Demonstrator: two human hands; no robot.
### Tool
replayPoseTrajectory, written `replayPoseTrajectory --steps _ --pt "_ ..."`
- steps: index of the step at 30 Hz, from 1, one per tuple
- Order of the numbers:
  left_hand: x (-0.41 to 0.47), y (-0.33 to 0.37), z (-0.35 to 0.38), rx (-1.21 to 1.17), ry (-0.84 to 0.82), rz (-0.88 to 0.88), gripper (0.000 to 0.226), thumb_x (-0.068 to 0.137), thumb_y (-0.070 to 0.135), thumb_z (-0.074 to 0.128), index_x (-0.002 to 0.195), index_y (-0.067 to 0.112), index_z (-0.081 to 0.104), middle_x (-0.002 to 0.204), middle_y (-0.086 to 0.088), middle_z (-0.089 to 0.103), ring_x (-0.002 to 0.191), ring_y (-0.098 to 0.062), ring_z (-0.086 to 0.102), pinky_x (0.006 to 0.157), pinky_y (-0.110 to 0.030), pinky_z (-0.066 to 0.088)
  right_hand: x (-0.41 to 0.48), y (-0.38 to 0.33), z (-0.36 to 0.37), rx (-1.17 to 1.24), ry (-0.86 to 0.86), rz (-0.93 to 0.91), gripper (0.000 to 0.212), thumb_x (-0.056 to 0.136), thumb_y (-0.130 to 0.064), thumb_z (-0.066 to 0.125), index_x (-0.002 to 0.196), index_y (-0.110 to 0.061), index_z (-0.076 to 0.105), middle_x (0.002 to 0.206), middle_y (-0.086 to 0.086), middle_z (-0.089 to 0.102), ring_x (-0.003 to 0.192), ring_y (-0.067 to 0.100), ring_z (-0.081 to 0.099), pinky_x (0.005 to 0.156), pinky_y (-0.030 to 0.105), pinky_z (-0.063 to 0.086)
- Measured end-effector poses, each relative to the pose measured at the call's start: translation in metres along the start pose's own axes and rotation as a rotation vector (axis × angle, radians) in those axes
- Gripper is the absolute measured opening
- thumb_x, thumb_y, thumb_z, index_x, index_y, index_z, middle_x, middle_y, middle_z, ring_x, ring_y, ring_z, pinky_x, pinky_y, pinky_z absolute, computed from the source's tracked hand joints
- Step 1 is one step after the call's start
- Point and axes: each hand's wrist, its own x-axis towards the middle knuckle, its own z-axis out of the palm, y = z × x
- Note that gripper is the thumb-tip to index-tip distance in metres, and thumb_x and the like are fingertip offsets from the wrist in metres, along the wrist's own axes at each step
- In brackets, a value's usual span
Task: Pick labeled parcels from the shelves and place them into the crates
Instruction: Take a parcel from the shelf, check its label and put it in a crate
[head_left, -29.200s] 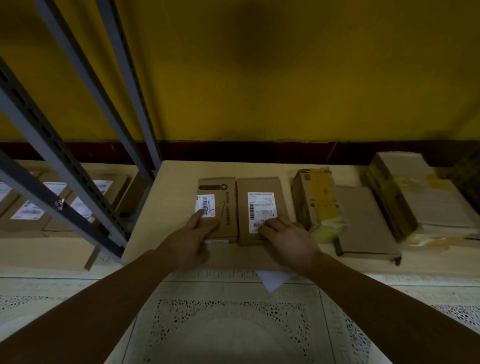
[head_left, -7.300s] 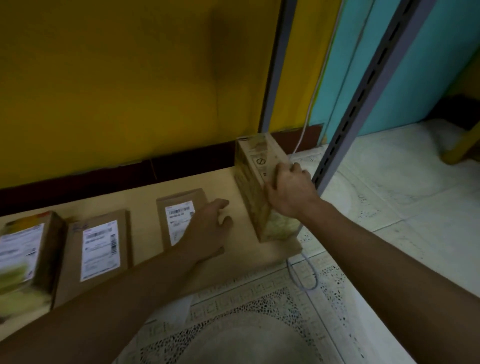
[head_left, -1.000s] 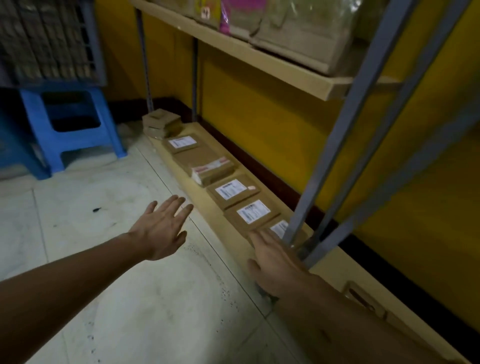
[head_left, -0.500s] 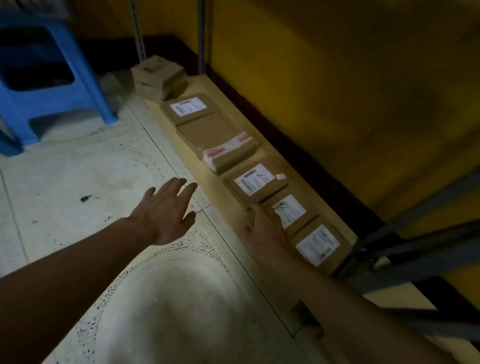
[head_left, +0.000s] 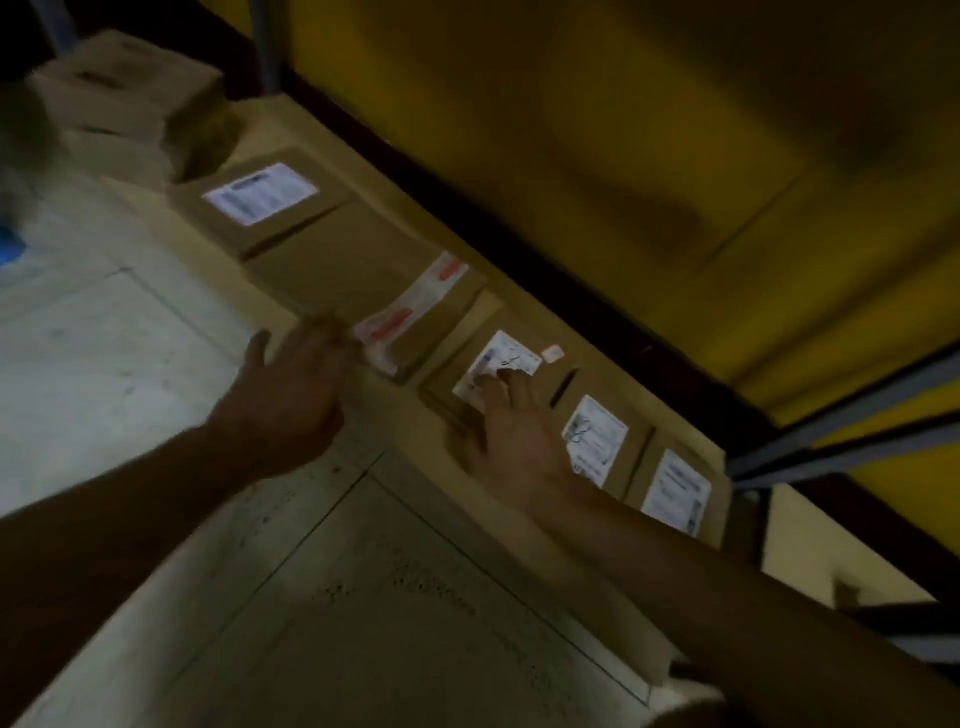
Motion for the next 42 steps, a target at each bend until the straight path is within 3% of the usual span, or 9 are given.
replayPoseTrajectory --steps 5,12,17,21,24,26,28,33,42 --pt "0.062 0.061 0.037 0.077 0.175 0.549 0.060 0.087 0.028 0.054 0.142 0.006 0.052 0.153 -0.023 0.043 0.144 -0.044 0.037 0.111 -0.068 0.033 -0.008 0.076 -0.009 -0.029 0.099 0.285 0.053 0.095 -0.037 0.056 0.141 -0.013 0.044 0.138 0.014 0.046 0.124 0.033 0.045 0.102 0.044 0.041" --pt "0.063 0.141 0.086 -0.074 0.027 0.723 0.058 0.092 0.040 0.039 0.147 0.025 0.048 0.158 -0.003 0.040 0.151 -0.027 0.030 0.111 -0.064 0.034 -0.077 0.147 0.014 0.096 0.159 0.919 0.064 0.096 -0.050 0.055 0.146 -0.019 0.032 0.159 0.018 0.020 0.144 0.043 0.024 0.111 0.060 0.033" --pt "0.076 0.157 0.092 -0.080 -0.120 0.766 0.059 0.093 0.053 0.034 0.147 0.035 0.048 0.162 0.005 0.035 0.151 -0.023 0.029 0.110 -0.068 0.030 -0.103 0.173 0.014 0.415 0.132 1.089 0.094 0.080 -0.050 0.081 0.150 -0.030 0.021 0.166 0.003 -0.011 0.150 0.045 0.013 0.112 0.061 0.036" --pt "0.083 0.159 0.087 -0.045 -0.130 0.766 0.057 0.090 0.049 0.035 0.142 0.034 0.052 0.160 0.002 0.039 0.149 -0.025 0.033 0.107 -0.069 0.034 -0.109 0.176 0.011 0.584 0.195 1.108 0.103 0.072 -0.045 0.089 0.148 -0.021 0.025 0.155 0.009 0.034 0.134 0.032 0.045 0.077 0.037 0.057" --pt "0.086 0.153 0.088 -0.031 -0.106 0.758 0.060 0.085 0.044 0.036 0.141 0.031 0.053 0.159 0.000 0.040 0.148 -0.026 0.034 0.107 -0.067 0.035 -0.107 0.177 0.004 0.514 0.258 1.064 0.106 0.067 -0.050 0.091 0.144 -0.025 0.023 0.139 0.005 0.045 0.119 0.032 0.057 0.042 0.021 0.041" --pt "0.083 0.152 0.089 -0.091 -0.094 0.716 0.063 0.083 0.046 0.037 0.142 0.031 0.052 0.159 0.002 0.039 0.149 -0.023 0.031 0.111 -0.067 0.029 -0.105 0.176 -0.006 0.474 0.352 1.037 0.088 0.076 -0.045 0.085 0.139 -0.026 0.026 0.125 0.005 0.054 0.104 0.033 0.066 0.045 0.027 0.049" --pt "0.080 0.154 0.088 -0.269 -0.053 0.643 0.060 0.086 0.045 0.042 0.143 0.030 0.050 0.155 0.004 0.044 0.146 -0.019 0.036 0.115 -0.065 0.029 -0.101 0.173 -0.020 0.518 0.446 1.060 0.067 0.090 -0.034 0.070 0.142 -0.021 0.030 0.123 0.008 0.060 0.109 0.034 0.066 0.073 0.040 0.059" --pt "0.076 0.180 0.055 -0.820 0.059 0.460 0.037 0.104 0.021 0.053 0.141 0.020 0.055 0.131 0.004 0.063 0.110 -0.002 0.060 0.087 -0.015 0.051 -0.104 0.149 -0.067 0.696 0.574 0.855 0.040 0.102 -0.029 0.057 0.139 -0.020 0.046 0.113 -0.005 0.060 0.102 0.017 0.058 0.080 0.032 0.047" --pt "0.060 0.215 0.000 -1.525 -0.168 0.016 0.028 0.103 0.019 0.058 0.128 0.030 0.053 0.101 0.028 0.073 0.088 0.001 0.072 0.082 -0.041 0.061 -0.104 0.112 -0.099 1.148 0.645 0.699 0.023 0.103 -0.017 0.058 0.126 -0.018 0.055 0.113 0.004 0.069 0.098 0.020 0.071 0.074 0.031 0.057"
